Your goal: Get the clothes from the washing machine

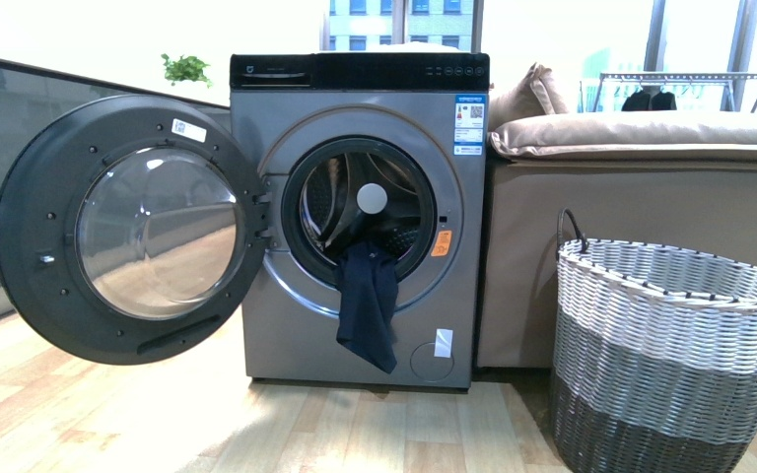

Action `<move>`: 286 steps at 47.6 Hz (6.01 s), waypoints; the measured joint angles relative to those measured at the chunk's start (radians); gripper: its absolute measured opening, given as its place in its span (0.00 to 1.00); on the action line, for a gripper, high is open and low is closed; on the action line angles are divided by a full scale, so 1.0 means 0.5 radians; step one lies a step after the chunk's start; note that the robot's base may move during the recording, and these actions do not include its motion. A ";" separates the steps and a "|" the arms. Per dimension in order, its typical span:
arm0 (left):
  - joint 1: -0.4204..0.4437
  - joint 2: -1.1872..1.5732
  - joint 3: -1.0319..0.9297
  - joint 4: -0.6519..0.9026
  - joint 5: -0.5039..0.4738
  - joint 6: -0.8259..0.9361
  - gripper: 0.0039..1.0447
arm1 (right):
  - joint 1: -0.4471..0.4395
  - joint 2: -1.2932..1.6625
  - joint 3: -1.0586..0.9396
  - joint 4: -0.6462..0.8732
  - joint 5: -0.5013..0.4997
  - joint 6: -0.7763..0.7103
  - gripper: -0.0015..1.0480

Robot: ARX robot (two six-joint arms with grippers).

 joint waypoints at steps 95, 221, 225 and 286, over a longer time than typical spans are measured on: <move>0.000 0.002 0.000 0.000 0.002 0.001 0.94 | -0.001 0.000 0.000 0.000 0.002 0.000 0.93; 0.002 0.837 0.136 0.817 0.602 -0.239 0.94 | -0.002 0.000 0.000 0.001 0.000 -0.001 0.93; -0.080 1.153 0.205 1.079 0.547 -0.211 0.94 | -0.002 0.000 0.000 0.001 0.000 -0.001 0.93; -0.680 3.627 1.797 1.609 0.064 0.101 0.94 | -0.002 0.000 0.000 0.001 0.000 -0.001 0.93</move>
